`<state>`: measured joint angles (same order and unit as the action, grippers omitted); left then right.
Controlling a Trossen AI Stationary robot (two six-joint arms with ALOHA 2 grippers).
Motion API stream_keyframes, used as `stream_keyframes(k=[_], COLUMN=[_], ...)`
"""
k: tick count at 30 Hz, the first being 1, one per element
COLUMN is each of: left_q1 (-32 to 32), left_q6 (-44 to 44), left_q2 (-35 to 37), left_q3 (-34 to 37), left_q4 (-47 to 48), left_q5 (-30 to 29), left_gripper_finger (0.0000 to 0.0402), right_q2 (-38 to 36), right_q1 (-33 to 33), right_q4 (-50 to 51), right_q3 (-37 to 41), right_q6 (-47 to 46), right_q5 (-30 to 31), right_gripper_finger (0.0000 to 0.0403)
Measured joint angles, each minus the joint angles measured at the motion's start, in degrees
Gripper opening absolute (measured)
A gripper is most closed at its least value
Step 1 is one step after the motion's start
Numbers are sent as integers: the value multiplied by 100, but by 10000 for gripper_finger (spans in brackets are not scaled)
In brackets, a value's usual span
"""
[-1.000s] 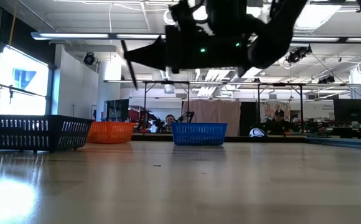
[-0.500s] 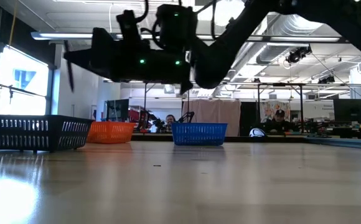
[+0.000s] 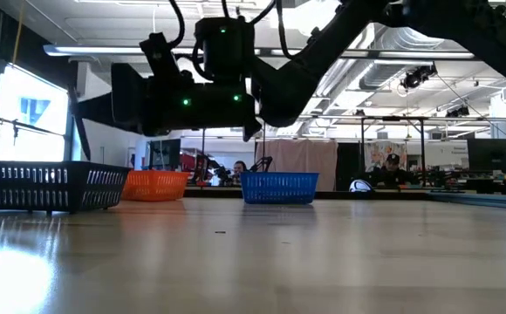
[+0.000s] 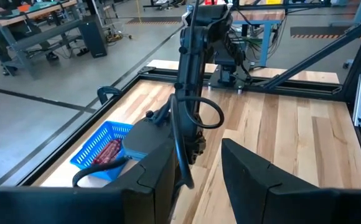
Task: Sort crayons
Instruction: Put the violet crayon into the black bin
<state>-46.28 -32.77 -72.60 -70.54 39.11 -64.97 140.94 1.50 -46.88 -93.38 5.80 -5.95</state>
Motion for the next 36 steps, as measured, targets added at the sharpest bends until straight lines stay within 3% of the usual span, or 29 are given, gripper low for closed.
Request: stream_keyframes(k=[9, 18, 22, 30, 36], left_q1=[0, 2, -3, -263, -333], left_q6=[-155, -173, -453, -1884, -2417], left_q2=[0, 0, 1, -15, -35], left_q3=[0, -2, -5, -7, 26], left_q4=[0, 8, 80, 826, 875], left_q5=[16, 383, 558, 766, 756], left_gripper_finger=[117, 117, 117, 117, 117], right_q2=[-63, -1085, -1344, -2690, -4321], right_q1=[-30, -290, -477, -715, -597], right_q4=[246, 3642, 4704, 4221, 3875], right_q3=[7, 7, 160, 2413, 4162], right_q6=[13, 394, 607, 223, -296], right_q5=[-112, -174, -816, -865, -606], right_gripper_finger=[112, 99, 76, 7, 15])
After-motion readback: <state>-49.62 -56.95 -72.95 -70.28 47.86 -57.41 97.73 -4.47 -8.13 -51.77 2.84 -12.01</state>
